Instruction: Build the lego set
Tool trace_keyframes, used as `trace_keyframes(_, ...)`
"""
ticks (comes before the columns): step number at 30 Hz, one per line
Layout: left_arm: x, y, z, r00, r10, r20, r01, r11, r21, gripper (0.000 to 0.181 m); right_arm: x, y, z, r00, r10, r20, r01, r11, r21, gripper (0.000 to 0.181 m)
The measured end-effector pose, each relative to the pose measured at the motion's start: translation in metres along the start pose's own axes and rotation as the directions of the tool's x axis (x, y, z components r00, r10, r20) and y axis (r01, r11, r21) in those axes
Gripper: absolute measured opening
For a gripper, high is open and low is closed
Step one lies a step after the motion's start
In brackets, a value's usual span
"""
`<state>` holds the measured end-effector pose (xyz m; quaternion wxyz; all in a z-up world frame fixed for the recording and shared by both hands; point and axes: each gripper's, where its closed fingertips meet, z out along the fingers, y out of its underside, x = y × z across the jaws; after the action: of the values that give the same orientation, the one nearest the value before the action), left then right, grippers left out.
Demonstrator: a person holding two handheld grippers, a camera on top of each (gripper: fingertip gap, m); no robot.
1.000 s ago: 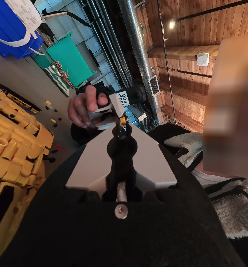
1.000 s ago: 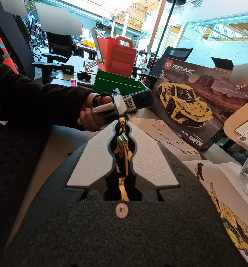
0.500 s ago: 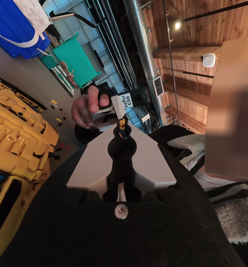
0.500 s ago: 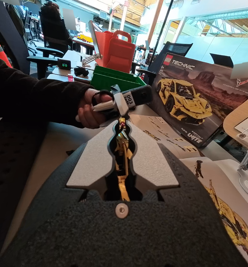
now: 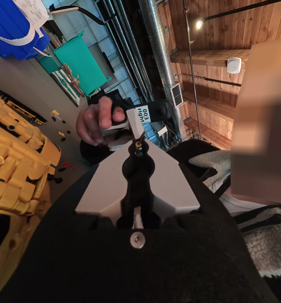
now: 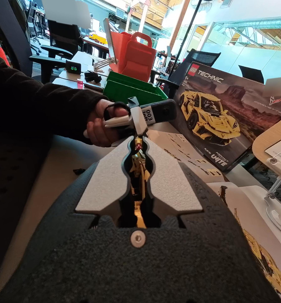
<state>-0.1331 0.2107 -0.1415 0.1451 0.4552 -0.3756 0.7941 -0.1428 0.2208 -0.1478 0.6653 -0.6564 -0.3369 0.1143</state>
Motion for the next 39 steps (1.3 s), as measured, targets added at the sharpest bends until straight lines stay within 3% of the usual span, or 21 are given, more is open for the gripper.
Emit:
trace_keyframes(3, -0.007, -0.001, 0.001, 0.991, 0.103, 0.087, -0.102, 0.995, -0.017, 0.009, 0.007, 0.003, -0.011, 0.999, -0.001, -0.037, 0.000, 1.000, -0.029, 0.007)
trace_keyframes(6, -0.015, 0.004, 0.003, 0.938, 0.282, 0.203, -0.265, 0.958, -0.105, 0.022, 0.022, 0.009, -0.046, 0.988, 0.076, -0.134, -0.085, 0.995, -0.059, 0.007)
trace_keyframes(9, -0.026, 0.027, 0.018, 0.846, 0.470, 0.252, -0.403, 0.872, -0.277, 0.022, 0.013, 0.042, -0.091, 0.961, 0.205, -0.184, -0.245, 0.942, -0.231, 0.007)
trace_keyframes(13, -0.061, 0.076, 0.048, 0.719, 0.649, 0.248, -0.438, 0.701, -0.563, 0.024, -0.026, 0.090, -0.142, 0.911, 0.334, -0.241, -0.407, 0.814, -0.415, 0.008)
trace_keyframes(15, -0.077, 0.099, 0.063, 0.655, 0.727, 0.204, -0.449, 0.592, -0.669, 0.024, -0.032, 0.099, -0.155, 0.892, 0.338, -0.299, -0.439, 0.805, -0.399, 0.008)
trace_keyframes(18, -0.104, 0.115, 0.075, 0.545, 0.823, 0.159, -0.434, 0.440, -0.786, 0.021, -0.018, 0.096, -0.164, 0.844, 0.351, -0.405, -0.471, 0.846, -0.249, 0.008)
trace_keyframes(21, -0.125, 0.116, 0.079, 0.486, 0.861, 0.151, -0.381, 0.364, -0.850, 0.019, -0.005, 0.081, -0.167, 0.819, 0.372, -0.437, -0.457, 0.883, -0.106, 0.008)
trace_keyframes(27, -0.151, 0.119, 0.085, 0.463, 0.878, 0.118, -0.323, 0.291, -0.901, 0.014, -0.007, 0.071, -0.171, 0.825, 0.409, -0.390, -0.456, 0.889, -0.031, 0.007)
trace_keyframes(36, -0.150, 0.126, 0.085, 0.518, 0.850, 0.091, -0.311, 0.287, -0.906, 0.004, -0.007, 0.074, -0.171, 0.826, 0.413, -0.384, -0.462, 0.886, -0.038, 0.007)
trace_keyframes(38, -0.149, 0.123, 0.083, 0.514, 0.849, 0.122, -0.309, 0.316, -0.897, 0.004, -0.007, 0.076, -0.170, 0.823, 0.414, -0.388, -0.466, 0.884, -0.046, 0.008)
trace_keyframes(39, -0.144, 0.117, 0.085, 0.521, 0.840, 0.155, -0.330, 0.365, -0.870, 0.004, -0.007, 0.075, -0.170, 0.821, 0.418, -0.389, -0.469, 0.882, -0.044, 0.008)
